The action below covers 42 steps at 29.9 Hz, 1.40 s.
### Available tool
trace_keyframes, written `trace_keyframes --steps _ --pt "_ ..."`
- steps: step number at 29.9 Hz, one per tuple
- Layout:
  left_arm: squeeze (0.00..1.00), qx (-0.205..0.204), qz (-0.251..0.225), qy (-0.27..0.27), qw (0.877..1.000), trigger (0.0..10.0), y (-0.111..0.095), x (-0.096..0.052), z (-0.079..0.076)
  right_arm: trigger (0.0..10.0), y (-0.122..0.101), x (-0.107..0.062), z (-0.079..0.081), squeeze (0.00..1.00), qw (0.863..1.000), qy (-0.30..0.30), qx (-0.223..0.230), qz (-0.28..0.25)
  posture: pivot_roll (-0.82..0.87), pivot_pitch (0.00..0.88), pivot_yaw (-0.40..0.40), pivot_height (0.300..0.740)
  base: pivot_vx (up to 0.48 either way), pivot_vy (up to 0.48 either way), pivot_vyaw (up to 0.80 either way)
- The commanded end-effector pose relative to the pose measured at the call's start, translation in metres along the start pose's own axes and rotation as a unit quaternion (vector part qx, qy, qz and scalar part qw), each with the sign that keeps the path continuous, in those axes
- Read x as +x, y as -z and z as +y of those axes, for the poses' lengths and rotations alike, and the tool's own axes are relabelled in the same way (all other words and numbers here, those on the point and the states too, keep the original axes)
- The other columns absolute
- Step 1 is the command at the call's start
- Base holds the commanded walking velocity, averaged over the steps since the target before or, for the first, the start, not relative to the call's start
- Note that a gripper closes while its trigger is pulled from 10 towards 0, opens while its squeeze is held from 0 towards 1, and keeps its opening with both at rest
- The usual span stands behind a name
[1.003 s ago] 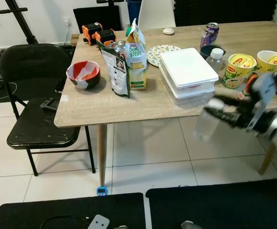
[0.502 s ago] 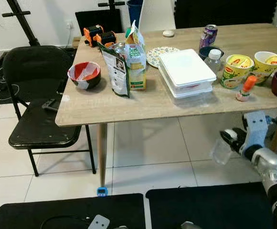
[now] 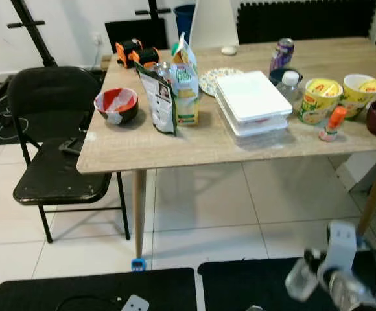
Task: Restocking fridge
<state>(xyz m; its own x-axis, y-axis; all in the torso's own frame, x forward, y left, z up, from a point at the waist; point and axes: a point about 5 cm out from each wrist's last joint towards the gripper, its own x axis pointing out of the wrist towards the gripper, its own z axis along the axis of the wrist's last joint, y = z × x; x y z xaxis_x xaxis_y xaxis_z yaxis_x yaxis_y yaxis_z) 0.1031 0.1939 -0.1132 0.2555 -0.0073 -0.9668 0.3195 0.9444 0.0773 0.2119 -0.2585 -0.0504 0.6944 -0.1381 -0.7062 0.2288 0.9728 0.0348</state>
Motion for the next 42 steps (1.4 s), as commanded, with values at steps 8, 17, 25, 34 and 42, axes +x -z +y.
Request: trace_keyframes --steps 8,17,25,34,42 --pt "0.0 0.003 -0.091 -0.022 0.996 10.0 -0.052 -0.002 0.009 10.0 0.043 -0.011 -0.005 0.0 0.997 0.039 0.006 0.061 -0.04 0.0 0.018 0.74 0.0 0.0 0.0" --pt "0.0 0.0 -0.09 -0.025 0.996 10.0 -0.053 -0.002 0.01 10.0 0.06 -0.017 -0.01 0.0 0.995 0.053 0.001 0.089 -0.05 0.0 0.019 0.74 0.0 0.0 0.0" --pt "0.0 0.003 -0.087 -0.027 0.996 10.0 -0.051 -0.001 0.008 10.0 0.062 -0.017 -0.009 0.0 0.994 0.05 -0.006 0.101 -0.05 0.0 0.012 0.74 0.0 0.0 -0.5" --pt "0.0 0.005 -0.076 -0.023 0.997 10.0 -0.042 -0.001 0.006 10.0 0.067 -0.018 -0.006 0.0 0.993 0.044 -0.008 0.108 -0.05 0.0 0.011 0.74 0.0 0.0 -0.8" --pt "0.0 0.016 -0.074 -0.028 0.997 10.0 -0.042 -0.001 0.01 10.0 0.07 -0.019 -0.004 0.0 0.993 0.04 -0.013 0.113 -0.05 0.0 0.014 0.74 0.0 0.0 -0.8"
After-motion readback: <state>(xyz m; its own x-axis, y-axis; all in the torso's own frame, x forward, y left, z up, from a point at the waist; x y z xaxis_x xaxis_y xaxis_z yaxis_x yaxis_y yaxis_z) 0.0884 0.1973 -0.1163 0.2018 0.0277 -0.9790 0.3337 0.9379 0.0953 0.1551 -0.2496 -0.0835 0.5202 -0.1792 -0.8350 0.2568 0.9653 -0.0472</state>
